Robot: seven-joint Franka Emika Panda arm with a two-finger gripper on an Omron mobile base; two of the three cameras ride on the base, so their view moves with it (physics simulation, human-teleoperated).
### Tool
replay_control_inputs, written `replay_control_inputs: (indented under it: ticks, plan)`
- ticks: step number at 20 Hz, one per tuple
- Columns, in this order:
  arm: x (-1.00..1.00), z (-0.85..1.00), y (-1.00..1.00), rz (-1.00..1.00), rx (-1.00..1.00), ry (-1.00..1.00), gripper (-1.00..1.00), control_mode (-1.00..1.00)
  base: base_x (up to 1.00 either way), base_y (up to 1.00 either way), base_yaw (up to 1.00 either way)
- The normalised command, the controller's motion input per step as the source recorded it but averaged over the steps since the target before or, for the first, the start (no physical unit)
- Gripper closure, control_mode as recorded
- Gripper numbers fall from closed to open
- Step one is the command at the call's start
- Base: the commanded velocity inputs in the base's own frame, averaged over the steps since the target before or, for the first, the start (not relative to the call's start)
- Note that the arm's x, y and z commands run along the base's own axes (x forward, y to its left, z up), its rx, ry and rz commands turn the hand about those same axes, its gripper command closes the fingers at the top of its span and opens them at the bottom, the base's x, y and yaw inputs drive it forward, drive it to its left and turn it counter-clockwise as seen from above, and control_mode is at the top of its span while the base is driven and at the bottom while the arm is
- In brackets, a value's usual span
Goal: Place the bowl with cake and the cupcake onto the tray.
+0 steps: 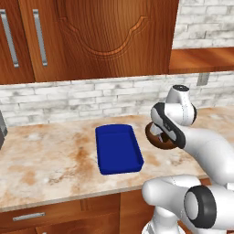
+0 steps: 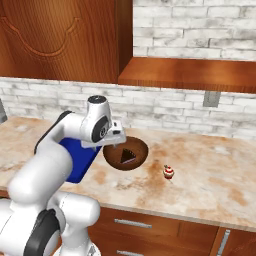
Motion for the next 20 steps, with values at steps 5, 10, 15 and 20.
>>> replay_control_inputs:
  ticks: [5,10,15,20]
  plan:
    - [0.18,-0.19,0.00,0.17,-0.03,0.00,-1.00,-1.00,0.00,0.00,0.00]
    - [0.30,-0.14,0.00,0.09,-0.03,0.00,-1.00,-1.00,0.00,0.00,0.00]
    - [0.15,-0.10,0.00,0.08,-0.01,0.03,-1.00,-1.00,0.00,0.00,0.00]
    - [0.00,-0.10,0.01,0.03,-0.01,0.05,-1.00,-1.00,0.00,0.00,0.00]
